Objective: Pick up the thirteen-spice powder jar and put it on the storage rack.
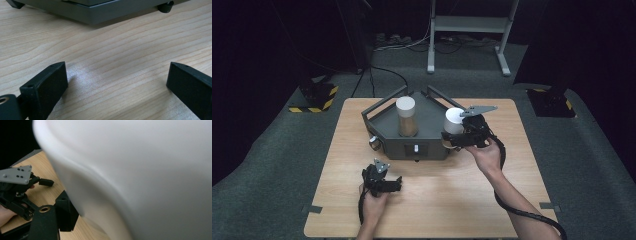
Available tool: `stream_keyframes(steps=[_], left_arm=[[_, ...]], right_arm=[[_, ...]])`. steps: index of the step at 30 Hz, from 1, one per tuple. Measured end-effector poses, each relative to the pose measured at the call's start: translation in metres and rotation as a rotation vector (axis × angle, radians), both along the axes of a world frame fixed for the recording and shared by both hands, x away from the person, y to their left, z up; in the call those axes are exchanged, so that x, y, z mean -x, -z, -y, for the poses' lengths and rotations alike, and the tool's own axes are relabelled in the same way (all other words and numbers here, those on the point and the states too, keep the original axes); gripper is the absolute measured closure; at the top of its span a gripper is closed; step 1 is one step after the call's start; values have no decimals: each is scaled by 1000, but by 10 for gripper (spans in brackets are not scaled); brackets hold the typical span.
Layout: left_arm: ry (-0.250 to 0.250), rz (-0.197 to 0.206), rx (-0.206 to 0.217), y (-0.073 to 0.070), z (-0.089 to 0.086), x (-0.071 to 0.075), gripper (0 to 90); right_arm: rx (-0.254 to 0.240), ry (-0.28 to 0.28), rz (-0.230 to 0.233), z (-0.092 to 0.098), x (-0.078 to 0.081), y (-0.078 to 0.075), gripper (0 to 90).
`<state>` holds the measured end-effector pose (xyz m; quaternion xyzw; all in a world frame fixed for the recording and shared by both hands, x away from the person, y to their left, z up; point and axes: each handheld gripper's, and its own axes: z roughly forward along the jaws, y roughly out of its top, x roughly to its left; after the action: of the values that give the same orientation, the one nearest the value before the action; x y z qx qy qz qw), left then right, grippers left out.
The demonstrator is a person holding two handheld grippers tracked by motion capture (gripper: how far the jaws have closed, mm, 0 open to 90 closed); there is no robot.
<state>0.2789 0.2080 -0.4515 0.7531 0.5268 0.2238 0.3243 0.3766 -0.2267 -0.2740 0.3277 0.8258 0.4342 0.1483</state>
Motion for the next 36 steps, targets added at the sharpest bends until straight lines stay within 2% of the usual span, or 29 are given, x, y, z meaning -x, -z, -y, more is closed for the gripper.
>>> stream_keyframes(steps=[13,36], left_arm=[[0,0,-1,0,0,0,34],[0,1,-2,0,0,0,33]], right_arm=[[15,11,-6,-16,-15,-10,302],[52,65,-18,-42,-39,-13,302]])
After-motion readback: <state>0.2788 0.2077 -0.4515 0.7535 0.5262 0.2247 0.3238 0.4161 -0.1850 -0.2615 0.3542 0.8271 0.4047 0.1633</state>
